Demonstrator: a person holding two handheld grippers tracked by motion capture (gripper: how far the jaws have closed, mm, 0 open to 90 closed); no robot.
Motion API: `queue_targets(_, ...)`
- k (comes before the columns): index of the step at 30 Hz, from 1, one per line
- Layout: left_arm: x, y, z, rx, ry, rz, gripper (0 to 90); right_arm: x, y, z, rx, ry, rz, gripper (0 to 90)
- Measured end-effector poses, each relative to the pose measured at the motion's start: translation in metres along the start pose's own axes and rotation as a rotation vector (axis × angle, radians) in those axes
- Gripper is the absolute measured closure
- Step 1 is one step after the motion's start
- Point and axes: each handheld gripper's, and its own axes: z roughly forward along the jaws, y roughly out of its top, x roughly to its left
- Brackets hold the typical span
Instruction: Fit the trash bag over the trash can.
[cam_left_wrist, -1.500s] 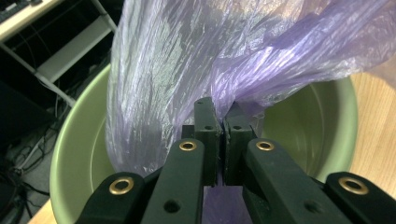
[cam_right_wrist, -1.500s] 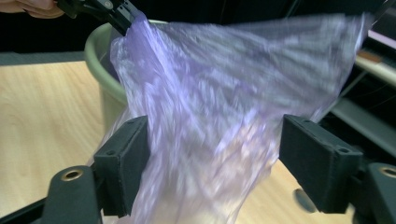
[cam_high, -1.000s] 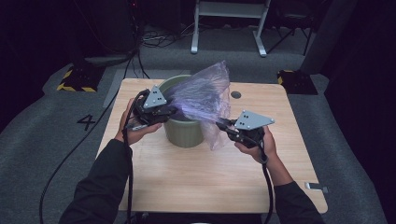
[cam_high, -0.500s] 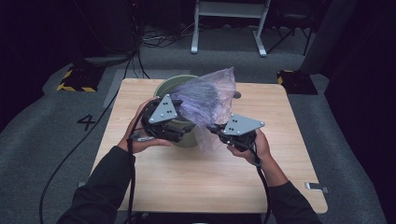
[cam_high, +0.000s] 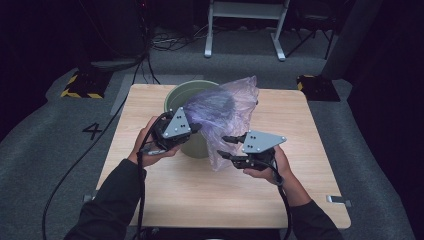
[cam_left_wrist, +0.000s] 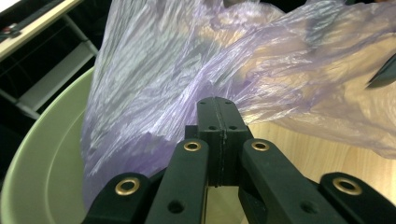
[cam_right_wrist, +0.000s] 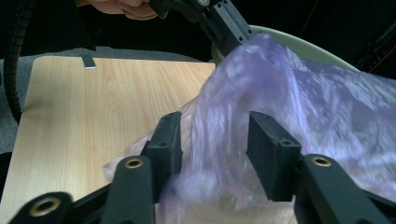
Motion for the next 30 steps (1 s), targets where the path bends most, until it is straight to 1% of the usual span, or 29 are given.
queue_targets(1,0.0,-0.002,-0.002,-0.006,-0.004,-0.002,89.9,0.001,-0.001,-0.002,-0.003,-0.004,-0.003,50.3)
queue_targets(3,0.0,-0.006,-0.005,-0.015,0.004,-0.01,89.9,0.002,-0.003,-0.005,-0.011,-0.003,-0.002,46.6)
queue_targets(4,0.0,-0.009,-0.007,-0.024,0.002,-0.023,89.9,0.002,-0.004,-0.008,-0.012,-0.011,0.004,43.8)
queue_targets(5,0.001,-0.011,-0.009,-0.027,0.001,-0.026,89.9,0.001,-0.006,-0.01,-0.012,-0.014,0.012,41.0)
queue_targets(7,0.002,-0.016,-0.013,-0.037,0.007,-0.037,89.9,-0.001,-0.01,-0.016,-0.026,-0.02,0.035,38.5)
queue_targets(9,0.003,-0.021,-0.016,-0.045,0.004,-0.053,89.9,-0.005,-0.013,-0.022,-0.037,-0.044,0.057,35.5)
queue_targets(10,0.004,-0.024,-0.017,-0.049,0.003,-0.062,89.9,-0.007,-0.014,-0.024,-0.043,-0.052,0.066,35.4)
queue_targets(11,0.004,-0.026,-0.017,-0.046,0.008,-0.067,89.9,-0.011,-0.016,-0.028,-0.052,-0.079,0.081,35.4)
queue_targets(12,0.004,-0.028,-0.018,-0.046,0.008,-0.068,89.9,-0.015,-0.018,-0.03,-0.045,-0.112,0.089,35.6)
queue_targets(14,0.004,-0.033,-0.019,-0.05,0.004,-0.076,89.9,-0.024,-0.023,-0.031,-0.018,-0.162,0.098,35.3)
queue_targets(15,0.005,-0.035,-0.02,-0.052,0.003,-0.082,89.9,-0.027,-0.025,-0.031,-0.01,-0.18,0.108,34.9)
queue_targets(16,0.005,-0.037,-0.02,-0.052,0.003,-0.086,89.9,-0.034,-0.029,-0.031,-0.007,-0.188,0.136,34.5)
queue_targets(17,0.006,-0.039,-0.02,-0.051,0.005,-0.09,89.9,-0.037,-0.031,-0.032,-0.009,-0.188,0.153,34.1)
queue_targets(18,0.006,-0.041,-0.021,-0.051,0.005,-0.095,89.9,-0.042,-0.034,-0.032,-0.015,-0.192,0.181,33.2)
queue_targets(19,0.007,-0.043,-0.02,-0.049,0.007,-0.099,89.9,-0.047,-0.037,-0.031,-0.02,-0.199,0.22,30.9)
queue_targets(20,0.007,-0.043,-0.02,-0.047,0.009,-0.102,89.9,-0.051,-0.039,-0.031,-0.025,-0.204,0.247,28.7)
queue_targets(21,0.007,-0.044,-0.02,-0.047,0.01,-0.101,89.9,-0.054,-0.04,-0.03,-0.025,-0.213,0.261,27.4)
queue_targets(22,0.006,-0.045,-0.02,-0.047,0.008,-0.103,89.8,-0.058,-0.042,-0.028,-0.023,-0.237,0.283,25.6)
queue_targets(23,0.006,-0.045,-0.019,-0.046,0.011,-0.104,89.8,-0.061,-0.043,-0.027,-0.023,-0.247,0.302,23.2)
queue_targets(25,0.005,-0.047,-0.019,-0.044,0.015,-0.099,89.5,-0.068,-0.045,-0.023,-0.035,-0.24,0.356,21.1)
queue_targets(26,0.004,-0.047,-0.019,-0.043,0.016,-0.096,88.6,-0.071,-0.045,-0.022,-0.037,-0.239,0.366,20.5)
queue_targets(27,0.004,-0.048,-0.019,-0.044,0.02,-0.096,87.6,-0.072,-0.045,-0.021,-0.042,-0.227,0.37,19.2)
queue_targets(28,0.003,-0.049,-0.019,-0.041,0.022,-0.098,85.8,-0.072,-0.045,-0.02,-0.057,-0.204,0.374,19.2)
queue_targets(30,0.002,-0.051,-0.019,-0.042,0.023,-0.101,81.6,-0.072,-0.044,-0.018,-0.082,-0.174,0.388,20.4)
